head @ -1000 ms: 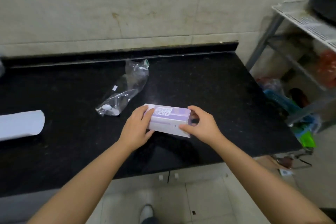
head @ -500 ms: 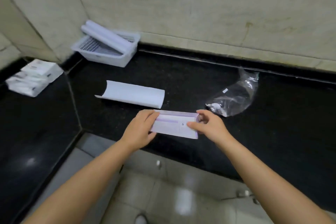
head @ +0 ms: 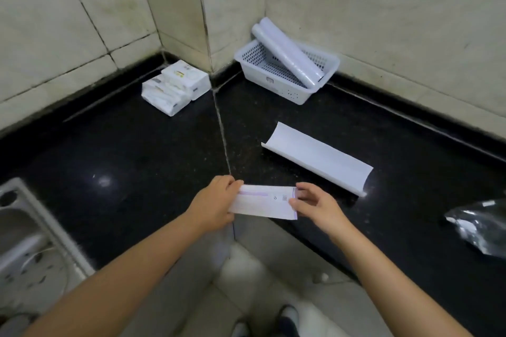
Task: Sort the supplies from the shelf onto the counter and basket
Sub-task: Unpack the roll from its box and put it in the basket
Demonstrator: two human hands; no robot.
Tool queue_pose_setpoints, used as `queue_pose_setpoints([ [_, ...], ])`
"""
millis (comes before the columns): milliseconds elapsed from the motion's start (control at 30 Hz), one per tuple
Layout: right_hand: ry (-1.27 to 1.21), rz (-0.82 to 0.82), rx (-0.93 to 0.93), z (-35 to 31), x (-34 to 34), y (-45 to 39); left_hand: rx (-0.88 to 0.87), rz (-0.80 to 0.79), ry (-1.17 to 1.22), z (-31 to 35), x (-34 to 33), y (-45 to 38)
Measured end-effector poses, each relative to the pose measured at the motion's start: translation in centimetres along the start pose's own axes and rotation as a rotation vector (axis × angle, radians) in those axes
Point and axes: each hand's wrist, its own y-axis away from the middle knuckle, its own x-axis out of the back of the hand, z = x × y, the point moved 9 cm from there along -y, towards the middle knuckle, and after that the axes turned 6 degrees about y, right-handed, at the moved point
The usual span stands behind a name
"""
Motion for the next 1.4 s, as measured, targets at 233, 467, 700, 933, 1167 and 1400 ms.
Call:
queue_pose_setpoints([
  [233,0.16,-0.097,0.061,-3.5,-2.3,-5.6,0.113,0.012,-0.042,-4.2,1.8,-3.5],
  [467,0.277,-0.16,0.048,-5.8,-2.9,-9.9,0.22,-0.159,0.045,-5.8,1.3,-6.2],
  [700,0.467,-0.174,0.139,-7.9,-3.6,-10.6,0.29,-0.149,0.159,-7.0,1.1,-5.7],
  [933,-0.1,-0.225,-0.076,-6.4,-2.6,-10.5,0.301,-0.103,0.265,-8.0,1.6,-4.7],
  [1167,0.537,0.436,0.336,-9.5,2.6,-7.4,0.265,-0.055,0.255,-8.5,1.6,-4.7],
  [1400,0.865,0.13,0.729,-12.6,-4.8,-4.0,0.256,-0.018,0.264,-8.4,1.3,-4.6],
])
